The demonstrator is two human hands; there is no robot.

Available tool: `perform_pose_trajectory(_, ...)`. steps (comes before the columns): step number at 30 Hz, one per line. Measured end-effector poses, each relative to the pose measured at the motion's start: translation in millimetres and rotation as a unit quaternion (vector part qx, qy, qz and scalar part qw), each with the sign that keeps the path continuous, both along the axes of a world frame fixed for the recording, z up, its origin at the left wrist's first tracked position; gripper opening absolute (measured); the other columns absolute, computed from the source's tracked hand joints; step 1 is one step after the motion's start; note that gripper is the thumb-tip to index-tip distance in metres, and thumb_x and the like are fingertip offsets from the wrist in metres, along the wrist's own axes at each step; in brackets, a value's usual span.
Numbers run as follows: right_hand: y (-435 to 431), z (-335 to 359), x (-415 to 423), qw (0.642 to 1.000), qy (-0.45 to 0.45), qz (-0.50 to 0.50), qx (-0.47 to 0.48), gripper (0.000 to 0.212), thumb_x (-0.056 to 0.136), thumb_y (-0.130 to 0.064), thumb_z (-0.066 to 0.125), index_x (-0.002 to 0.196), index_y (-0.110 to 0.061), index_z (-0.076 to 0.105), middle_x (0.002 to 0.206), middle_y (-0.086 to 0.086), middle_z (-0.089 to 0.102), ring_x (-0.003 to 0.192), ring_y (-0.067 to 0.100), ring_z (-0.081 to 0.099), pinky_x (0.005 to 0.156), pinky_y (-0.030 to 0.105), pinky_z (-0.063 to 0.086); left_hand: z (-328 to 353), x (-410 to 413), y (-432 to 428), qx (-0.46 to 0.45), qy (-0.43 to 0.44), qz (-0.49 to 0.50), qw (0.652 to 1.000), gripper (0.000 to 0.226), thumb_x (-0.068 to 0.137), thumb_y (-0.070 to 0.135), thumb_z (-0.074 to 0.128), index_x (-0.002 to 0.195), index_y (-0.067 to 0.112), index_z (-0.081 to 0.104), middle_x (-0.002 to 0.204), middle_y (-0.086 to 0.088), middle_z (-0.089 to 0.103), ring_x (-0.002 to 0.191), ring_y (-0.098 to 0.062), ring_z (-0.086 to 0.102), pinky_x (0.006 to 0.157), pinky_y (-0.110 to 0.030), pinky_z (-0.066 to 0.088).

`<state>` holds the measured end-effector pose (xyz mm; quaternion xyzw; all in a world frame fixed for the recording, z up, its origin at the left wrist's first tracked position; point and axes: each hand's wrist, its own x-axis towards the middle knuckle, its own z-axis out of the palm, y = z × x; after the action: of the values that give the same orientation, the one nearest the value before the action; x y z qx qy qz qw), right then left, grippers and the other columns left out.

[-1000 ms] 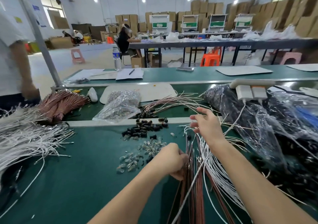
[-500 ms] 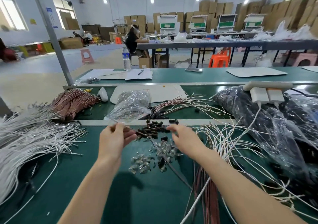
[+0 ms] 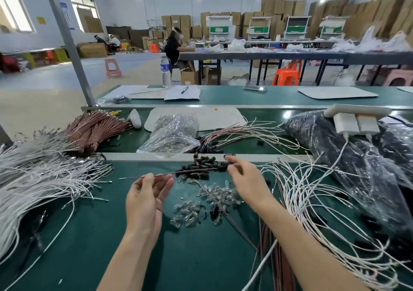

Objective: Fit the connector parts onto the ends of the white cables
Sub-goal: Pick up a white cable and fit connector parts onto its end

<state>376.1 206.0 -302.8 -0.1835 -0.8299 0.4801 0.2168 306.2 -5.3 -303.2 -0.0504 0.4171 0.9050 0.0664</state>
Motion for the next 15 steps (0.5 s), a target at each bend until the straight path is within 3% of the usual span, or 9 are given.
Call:
perform_pose_trajectory(1,-2,-1,7,0.986,0.048,-0.009,-0.16,0.027,0.103,-0.013,0.052,0.128,-0.015,0.064,0.096,0.002,0.069,0.07,0.0,0.06,0.071,0.024,0.055,-2,2,4,0.017,-0.003,-0.011,1.0,0.013,0.104,0.011,0.051,0.096,0.002,0.056,0.079,-0.012,0.073,0.075,-0.02,0.075,0.067,-0.025,0.06)
perform_pose_trajectory(3,-9,-5,21,0.887,0.131,0.007,-0.442,0.021,0.099,-0.005,0.056,0.119,-0.006,0.065,0.088,0.007,0.072,0.078,0.013,0.069,0.075,0.027,0.06,-6,7,11,0.035,-0.008,-0.036,0.999,0.012,0.103,0.01,0.052,0.095,0.002,0.056,0.079,-0.014,0.074,0.077,-0.022,0.075,0.066,-0.025,0.061)
perform_pose_trajectory(5,-15,-9,32,0.799,0.17,0.017,-0.577,0.02,0.096,-0.001,0.058,0.116,0.0,0.063,0.089,0.014,0.074,0.081,0.022,0.073,0.074,0.03,0.062,-10,12,15,0.03,-0.003,-0.062,0.998,0.01,0.103,0.01,0.053,0.096,0.003,0.056,0.081,-0.015,0.074,0.079,-0.023,0.076,0.067,-0.026,0.061)
perform_pose_trajectory(8,-20,-10,38,0.749,0.196,0.019,-0.633,0.024,0.095,0.0,0.058,0.119,0.002,0.06,0.096,0.021,0.074,0.086,0.027,0.074,0.072,0.03,0.063,-12,17,16,0.014,0.022,-0.084,0.996,0.007,0.102,0.012,0.054,0.102,0.005,0.054,0.085,-0.015,0.074,0.082,-0.025,0.076,0.069,-0.027,0.061)
perform_pose_trajectory(15,-26,-7,40,0.733,0.197,0.028,-0.65,0.025,0.093,0.002,0.06,0.119,0.001,0.06,0.103,0.024,0.073,0.089,0.028,0.075,0.073,0.03,0.063,-12,20,17,-0.007,0.049,-0.081,0.995,0.006,0.102,0.014,0.054,0.103,0.008,0.053,0.085,-0.014,0.075,0.084,-0.026,0.076,0.07,-0.027,0.061)
